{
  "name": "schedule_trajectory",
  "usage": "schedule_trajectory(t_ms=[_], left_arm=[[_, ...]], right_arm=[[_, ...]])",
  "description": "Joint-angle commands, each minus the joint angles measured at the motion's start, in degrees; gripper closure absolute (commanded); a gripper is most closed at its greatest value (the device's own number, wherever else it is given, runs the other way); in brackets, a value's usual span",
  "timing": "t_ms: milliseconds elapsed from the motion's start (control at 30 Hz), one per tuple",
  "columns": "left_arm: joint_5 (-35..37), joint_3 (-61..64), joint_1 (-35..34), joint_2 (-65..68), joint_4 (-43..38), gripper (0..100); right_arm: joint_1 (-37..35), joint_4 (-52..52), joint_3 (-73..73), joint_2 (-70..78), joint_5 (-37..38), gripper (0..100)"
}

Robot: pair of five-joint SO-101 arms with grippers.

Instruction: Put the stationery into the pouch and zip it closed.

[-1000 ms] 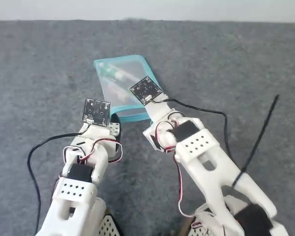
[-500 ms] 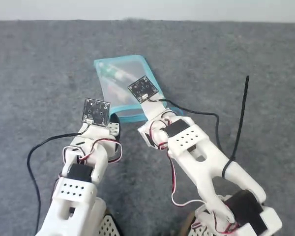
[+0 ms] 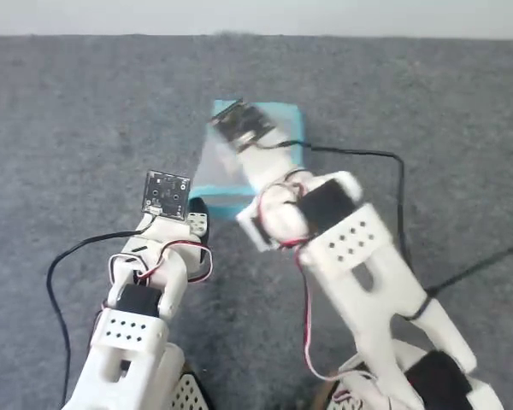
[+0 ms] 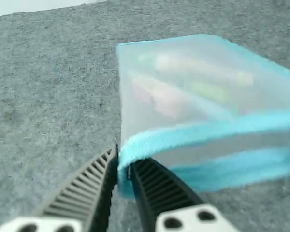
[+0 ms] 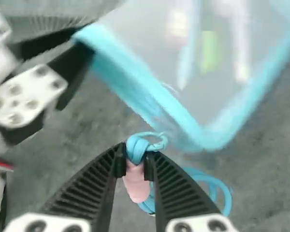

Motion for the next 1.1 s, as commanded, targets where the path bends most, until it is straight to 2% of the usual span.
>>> schedule_trajectory(t_ms=[0,200,433,600,800,933,1067], left_arm=[[-0.3,-2.2,0.0,-1.2,-0.9,99],[-0.4,-2.2,0.0,-1.2,-0.9,99],[-0.4,-2.3,0.0,-1.2,-0.9,99],[-0.4,-2.3,0.0,-1.2,-0.9,99],[-0.4,-2.3,0.0,-1.2,-0.8,99],[-0.4,-2.3,0.0,-1.2,-0.9,99],[-0.4,-2.3,0.0,-1.2,-0.9,99]], right_arm=[[-4.5,0.7,-3.7,4.7,0.7,97.5],[-4.4,3.7,-8.4,9.4,-0.5,85.3],[4.0,4.3,-9.2,9.0,-0.4,84.2],[3.5,-3.8,2.6,-3.7,3.3,84.3],[3.6,-18.4,30.2,-27.9,8.8,84.3],[3.6,-15.9,35.1,-34.9,8.9,84.0],[3.6,-15.1,35.2,-33.8,8.6,84.0]])
